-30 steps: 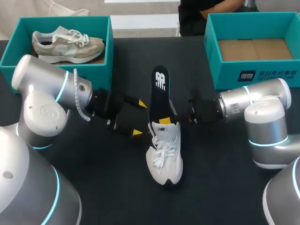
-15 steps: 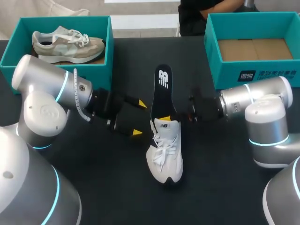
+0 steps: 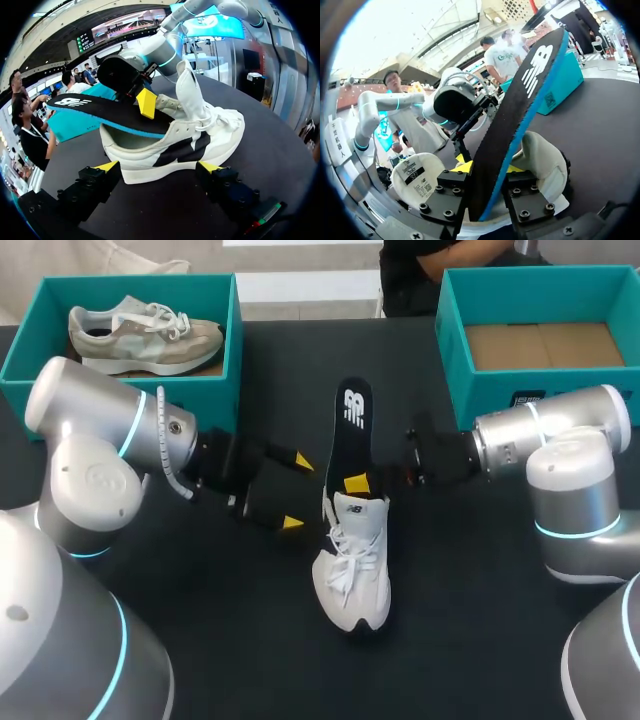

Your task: Take the shoe out of the shoebox, open the shoe tongue, remove and reinsert the insole, then place the shoe into the shoebox

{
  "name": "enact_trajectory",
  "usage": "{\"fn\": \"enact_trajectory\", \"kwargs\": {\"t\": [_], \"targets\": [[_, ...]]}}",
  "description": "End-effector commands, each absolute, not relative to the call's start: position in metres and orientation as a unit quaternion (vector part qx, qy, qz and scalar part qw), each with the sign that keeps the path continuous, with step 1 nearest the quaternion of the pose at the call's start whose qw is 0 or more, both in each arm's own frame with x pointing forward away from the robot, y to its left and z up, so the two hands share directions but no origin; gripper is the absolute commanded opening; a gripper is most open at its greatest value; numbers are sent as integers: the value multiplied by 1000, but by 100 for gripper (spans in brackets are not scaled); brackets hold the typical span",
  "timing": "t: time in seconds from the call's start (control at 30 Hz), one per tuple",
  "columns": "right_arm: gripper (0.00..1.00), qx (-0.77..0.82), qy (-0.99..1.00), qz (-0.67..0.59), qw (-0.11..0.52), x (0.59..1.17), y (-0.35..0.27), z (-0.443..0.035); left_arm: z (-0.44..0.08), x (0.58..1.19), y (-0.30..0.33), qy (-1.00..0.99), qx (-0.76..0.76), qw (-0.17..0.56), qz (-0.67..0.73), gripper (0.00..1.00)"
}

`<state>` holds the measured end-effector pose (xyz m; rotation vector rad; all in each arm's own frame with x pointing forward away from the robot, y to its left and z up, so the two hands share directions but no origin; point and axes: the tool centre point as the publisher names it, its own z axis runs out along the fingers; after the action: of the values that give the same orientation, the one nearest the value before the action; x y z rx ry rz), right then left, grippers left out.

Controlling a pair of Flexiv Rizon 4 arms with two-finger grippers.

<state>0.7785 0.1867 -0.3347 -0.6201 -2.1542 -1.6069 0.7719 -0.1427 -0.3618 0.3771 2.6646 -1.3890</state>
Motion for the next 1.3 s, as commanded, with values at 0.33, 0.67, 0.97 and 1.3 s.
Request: {"fn": "enact_trajectory", "kwargs": {"t": [0.33,0.67,0.97,1.3], "targets": [[0,-214,-778,-554,205,788,184,-331,-362,772,-143,879,125,56,-457,100],[0,-248,-775,-537,222,753,187,-346,-362,772,-143,879,125,56,-457,100],[0,-265,-772,-534,223,747,186,-349,-362,772,-143,879,125,56,-457,100],[0,-243,-782,-541,193,764,180,-332,-362,772,-143,879,125,56,-457,100]]}}
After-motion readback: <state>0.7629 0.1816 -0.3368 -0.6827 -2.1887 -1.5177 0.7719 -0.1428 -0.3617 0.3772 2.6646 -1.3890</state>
